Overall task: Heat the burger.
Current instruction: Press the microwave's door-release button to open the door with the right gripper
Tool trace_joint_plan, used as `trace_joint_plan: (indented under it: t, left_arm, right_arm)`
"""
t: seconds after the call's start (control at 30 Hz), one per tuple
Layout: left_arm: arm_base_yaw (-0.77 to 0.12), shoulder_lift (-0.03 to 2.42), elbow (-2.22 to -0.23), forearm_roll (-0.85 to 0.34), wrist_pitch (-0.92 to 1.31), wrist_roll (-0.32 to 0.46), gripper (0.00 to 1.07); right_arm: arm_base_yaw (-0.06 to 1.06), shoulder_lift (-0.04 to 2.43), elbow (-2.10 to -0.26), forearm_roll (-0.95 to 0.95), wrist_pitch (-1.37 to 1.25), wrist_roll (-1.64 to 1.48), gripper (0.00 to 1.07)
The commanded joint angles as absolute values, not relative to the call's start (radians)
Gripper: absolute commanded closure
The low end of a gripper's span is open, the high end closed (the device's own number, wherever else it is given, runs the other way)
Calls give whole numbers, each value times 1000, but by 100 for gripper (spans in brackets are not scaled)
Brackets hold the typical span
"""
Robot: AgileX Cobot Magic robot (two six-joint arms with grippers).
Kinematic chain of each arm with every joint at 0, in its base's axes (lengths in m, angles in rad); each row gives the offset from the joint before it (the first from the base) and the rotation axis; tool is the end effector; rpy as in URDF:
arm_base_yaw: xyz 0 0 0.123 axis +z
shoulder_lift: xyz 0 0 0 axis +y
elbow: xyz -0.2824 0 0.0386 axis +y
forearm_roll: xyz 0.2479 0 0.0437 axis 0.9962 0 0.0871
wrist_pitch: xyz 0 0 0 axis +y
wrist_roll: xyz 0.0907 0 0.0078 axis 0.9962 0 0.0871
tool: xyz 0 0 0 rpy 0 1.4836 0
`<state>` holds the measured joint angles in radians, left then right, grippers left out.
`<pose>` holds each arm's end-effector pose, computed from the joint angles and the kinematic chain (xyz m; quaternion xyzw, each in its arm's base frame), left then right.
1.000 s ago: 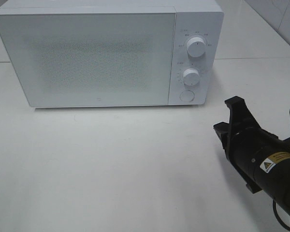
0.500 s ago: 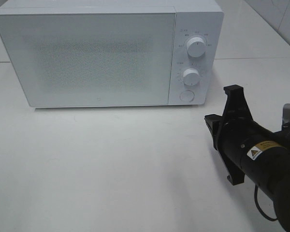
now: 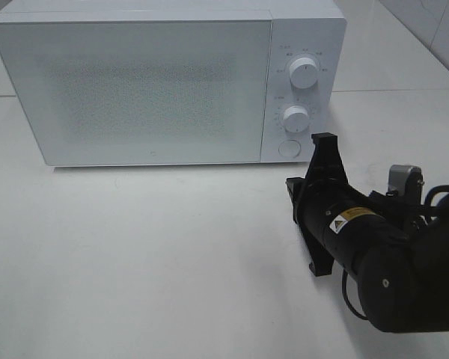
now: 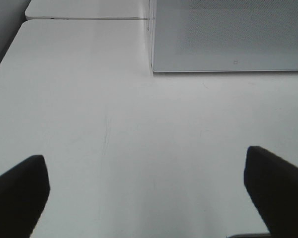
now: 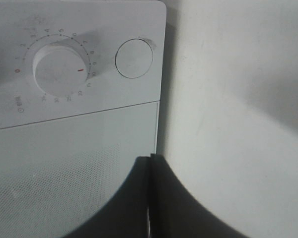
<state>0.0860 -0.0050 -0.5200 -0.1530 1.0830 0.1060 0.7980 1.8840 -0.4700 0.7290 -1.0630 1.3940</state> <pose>-0.0084 -0.0130 0.2816 0.0133 0.8499 -0.0260 0.5261 0.2291 0.1591 0.1130 0.5304 0.6131 0.4403 0.3859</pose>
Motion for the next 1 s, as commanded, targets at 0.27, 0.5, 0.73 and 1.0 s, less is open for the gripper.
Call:
trace_joint_plan:
  t: [0.27,0.5,0.73,1.0]
  left_arm:
    - [89,-21,-516,-155,1071,99,7]
    - [89,-21,-516,-155,1071,99,7]
    - [89,-21,-516,-155,1071,99,7]
    - [89,-21,-516,-155,1071,99,7]
  right_arm:
    - [671,1935,-596,648,-960,1409,107]
    - [620,1986,-687,652,-939,1410,107]
    - [620,2032,-757,721,-942,1402,107]
    - [620,2085,-825,784,-926,1400,107]
